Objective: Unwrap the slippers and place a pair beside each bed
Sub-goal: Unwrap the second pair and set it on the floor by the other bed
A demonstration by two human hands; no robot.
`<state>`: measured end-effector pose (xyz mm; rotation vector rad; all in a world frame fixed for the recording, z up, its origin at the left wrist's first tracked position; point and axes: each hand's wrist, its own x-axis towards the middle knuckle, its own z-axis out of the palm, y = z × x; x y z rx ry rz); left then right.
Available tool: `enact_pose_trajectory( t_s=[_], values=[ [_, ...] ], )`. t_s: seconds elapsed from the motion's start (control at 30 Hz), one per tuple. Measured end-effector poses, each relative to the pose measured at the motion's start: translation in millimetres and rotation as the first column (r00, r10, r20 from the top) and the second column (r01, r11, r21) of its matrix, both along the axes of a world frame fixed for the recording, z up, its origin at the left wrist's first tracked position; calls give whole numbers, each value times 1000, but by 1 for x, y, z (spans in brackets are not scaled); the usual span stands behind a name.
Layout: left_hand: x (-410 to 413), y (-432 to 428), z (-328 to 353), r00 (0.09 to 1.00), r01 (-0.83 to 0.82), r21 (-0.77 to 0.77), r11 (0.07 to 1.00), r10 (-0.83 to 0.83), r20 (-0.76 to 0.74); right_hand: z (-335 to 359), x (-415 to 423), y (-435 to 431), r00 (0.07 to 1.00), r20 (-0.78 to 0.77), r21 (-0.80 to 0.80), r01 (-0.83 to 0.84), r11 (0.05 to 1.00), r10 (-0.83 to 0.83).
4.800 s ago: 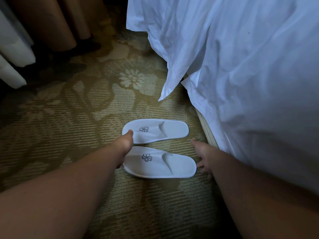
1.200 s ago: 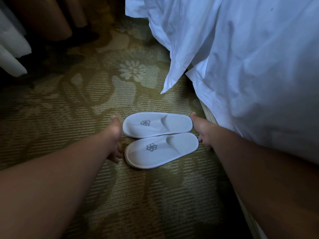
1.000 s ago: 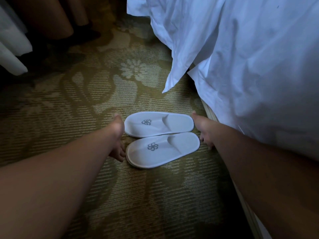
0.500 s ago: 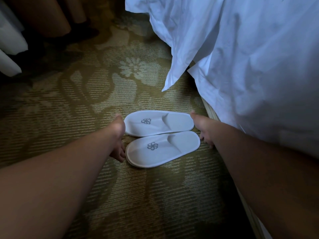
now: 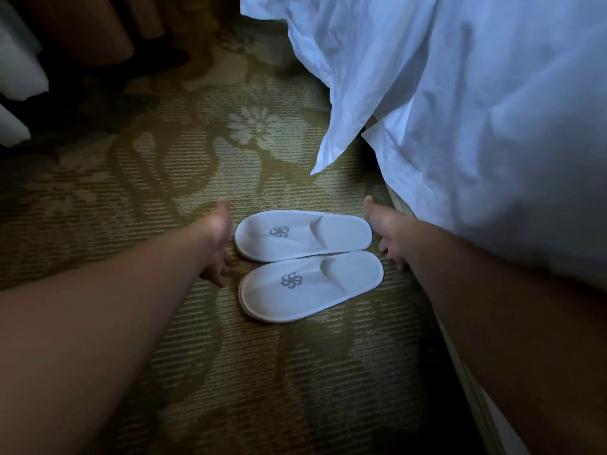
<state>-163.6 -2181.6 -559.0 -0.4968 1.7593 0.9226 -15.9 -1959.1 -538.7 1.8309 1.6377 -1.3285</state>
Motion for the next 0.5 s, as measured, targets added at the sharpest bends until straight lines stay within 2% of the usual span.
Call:
enact_pose_trajectory(
  t_s=[0.13, 0.4, 0.5],
  values=[
    [-8, 6, -2, 998, -13, 49, 999, 16, -54, 1, -8, 7, 995, -59, -5, 77, 997, -77],
    [-12, 9, -8, 995, -66, 82, 994, 72, -65, -6, -21, 17, 995, -95, 2, 20, 1000, -19],
    [-15, 11, -10, 996, -63, 81, 995, 68, -61, -7, -24, 16, 998, -53, 51, -22, 998, 24]
  ],
)
